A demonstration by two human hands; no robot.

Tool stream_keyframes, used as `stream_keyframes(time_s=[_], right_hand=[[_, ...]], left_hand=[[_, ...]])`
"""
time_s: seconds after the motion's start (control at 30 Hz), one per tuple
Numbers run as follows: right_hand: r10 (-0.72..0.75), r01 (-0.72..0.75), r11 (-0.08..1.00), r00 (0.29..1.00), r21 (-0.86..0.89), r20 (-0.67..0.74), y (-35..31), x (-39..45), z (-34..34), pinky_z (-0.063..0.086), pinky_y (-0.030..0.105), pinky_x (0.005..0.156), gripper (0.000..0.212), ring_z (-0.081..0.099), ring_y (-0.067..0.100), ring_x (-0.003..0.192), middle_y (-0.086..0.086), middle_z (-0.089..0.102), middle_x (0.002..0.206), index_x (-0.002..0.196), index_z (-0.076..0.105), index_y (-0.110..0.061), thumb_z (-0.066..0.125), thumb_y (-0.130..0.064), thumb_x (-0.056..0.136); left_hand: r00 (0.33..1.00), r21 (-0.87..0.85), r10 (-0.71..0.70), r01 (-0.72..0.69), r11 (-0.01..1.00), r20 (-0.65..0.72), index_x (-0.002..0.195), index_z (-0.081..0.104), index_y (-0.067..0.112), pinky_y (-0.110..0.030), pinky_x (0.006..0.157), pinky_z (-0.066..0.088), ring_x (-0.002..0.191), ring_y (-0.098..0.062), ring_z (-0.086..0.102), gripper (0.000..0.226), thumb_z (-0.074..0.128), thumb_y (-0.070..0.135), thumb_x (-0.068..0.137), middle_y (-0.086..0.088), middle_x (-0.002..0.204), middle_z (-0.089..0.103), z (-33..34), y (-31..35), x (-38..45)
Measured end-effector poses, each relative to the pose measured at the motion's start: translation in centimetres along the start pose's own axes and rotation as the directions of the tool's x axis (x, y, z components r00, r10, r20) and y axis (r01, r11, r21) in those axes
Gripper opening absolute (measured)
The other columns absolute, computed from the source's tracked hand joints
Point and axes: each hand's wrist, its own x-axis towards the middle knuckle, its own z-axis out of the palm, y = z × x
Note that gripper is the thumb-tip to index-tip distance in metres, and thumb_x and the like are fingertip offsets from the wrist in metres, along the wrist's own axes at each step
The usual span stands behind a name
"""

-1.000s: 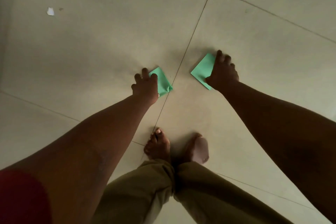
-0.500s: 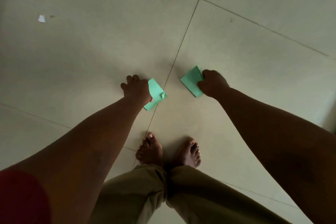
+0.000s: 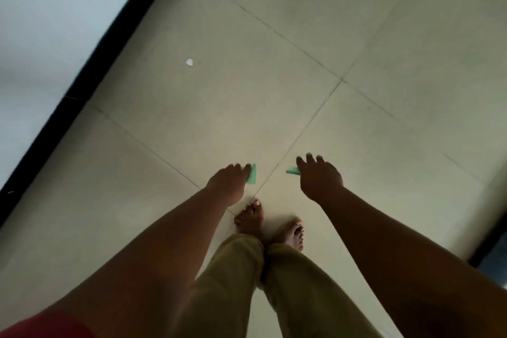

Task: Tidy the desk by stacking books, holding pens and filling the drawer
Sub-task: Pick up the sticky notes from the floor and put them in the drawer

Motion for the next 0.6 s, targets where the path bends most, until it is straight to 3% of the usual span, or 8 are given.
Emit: stream_keyframes(time_s=[0.1,0.27,0.4,0.6], right_hand=[[-0.119,0.117,0.989,0.993,-0.095,-0.018,-3.1,-4.3,-4.9,0.038,0.041,0.097,0.047,0.037,0.033,0.129,0.012,0.035,0.146,0.141,0.031,-0.016,0.031,-0.015,0.094],[-0.221,0.203,0.952,0.974,-0.231,-0.054,-8.2,-11.4,-14.7,0.036,0.042,0.102,0.051,0.033,0.033,0.135,0.011,0.030,0.151,0.146,0.023,-0.018,0.029,-0.017,0.095],[-0.339,0.278,0.900,0.931,-0.337,-0.137,-12.1,-15.6,-20.4,0.038,0.038,0.101,0.051,0.038,0.030,0.132,0.012,0.034,0.149,0.147,0.020,-0.012,0.029,-0.020,0.098],[-0.588,0.469,0.696,0.807,-0.544,-0.057,-19.8,-22.8,-25.4,0.037,0.036,0.104,0.048,0.035,0.027,0.135,0.006,0.036,0.148,0.145,0.026,-0.014,0.027,-0.018,0.097]], left_hand=[[0.998,0.103,-0.036,0.041,0.994,-0.050,0.145,0.029,0.010,-0.042,0.111,0.030,0.138,-0.031,0.032,0.053,0.037,0.010,0.093,-0.012,0.146,0.038,-2.5,-1.9,-6.8],[0.962,-0.061,-0.218,0.210,0.976,-0.165,0.148,0.022,0.009,-0.041,0.115,0.020,0.142,-0.030,0.025,0.056,0.035,0.010,0.093,-0.011,0.151,0.031,-8.3,-4.9,-19.4],[0.895,-0.223,-0.382,0.334,0.916,-0.228,0.148,0.019,0.006,-0.043,0.116,0.019,0.142,-0.031,0.025,0.058,0.035,0.012,0.092,-0.014,0.153,0.029,-10.4,-6.9,-28.0],[0.734,-0.470,-0.645,0.502,0.726,-0.212,0.149,0.017,0.005,-0.044,0.119,0.012,0.144,-0.031,0.020,0.060,0.038,0.010,0.093,-0.015,0.155,0.024,-7.6,-6.4,-42.3]])
